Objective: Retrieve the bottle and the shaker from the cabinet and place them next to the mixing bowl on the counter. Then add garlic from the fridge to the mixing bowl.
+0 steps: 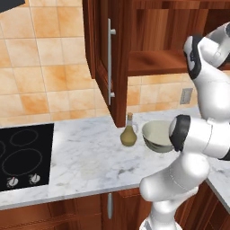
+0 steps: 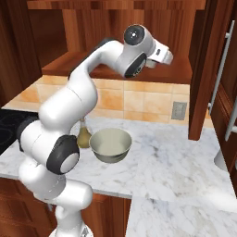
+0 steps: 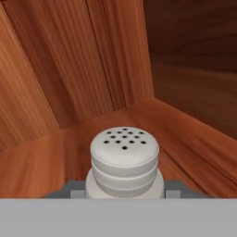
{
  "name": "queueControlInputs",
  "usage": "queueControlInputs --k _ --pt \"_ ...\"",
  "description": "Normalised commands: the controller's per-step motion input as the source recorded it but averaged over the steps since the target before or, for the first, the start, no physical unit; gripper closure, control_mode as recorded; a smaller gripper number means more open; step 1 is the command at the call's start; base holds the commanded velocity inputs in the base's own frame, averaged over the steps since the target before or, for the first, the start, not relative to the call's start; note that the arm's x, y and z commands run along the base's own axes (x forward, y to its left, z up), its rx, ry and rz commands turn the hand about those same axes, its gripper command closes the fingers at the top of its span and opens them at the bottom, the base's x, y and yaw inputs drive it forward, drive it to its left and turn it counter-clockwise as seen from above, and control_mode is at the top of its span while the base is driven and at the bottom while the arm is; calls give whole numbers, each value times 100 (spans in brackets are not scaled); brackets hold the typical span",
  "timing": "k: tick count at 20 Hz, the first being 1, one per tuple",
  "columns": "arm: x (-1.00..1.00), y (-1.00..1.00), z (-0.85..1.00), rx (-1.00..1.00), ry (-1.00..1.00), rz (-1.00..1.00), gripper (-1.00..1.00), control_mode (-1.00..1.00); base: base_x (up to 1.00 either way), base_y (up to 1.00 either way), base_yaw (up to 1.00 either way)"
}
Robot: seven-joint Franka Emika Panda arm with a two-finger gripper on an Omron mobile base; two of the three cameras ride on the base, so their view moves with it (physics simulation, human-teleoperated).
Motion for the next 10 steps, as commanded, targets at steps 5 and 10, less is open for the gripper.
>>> queueControlInputs --k 5,10 --pt "-67 42 19 -3 -18 16 100 -100 0 0 0" --pt "-58 31 19 -1 -2 20 100 -100 0 0 0"
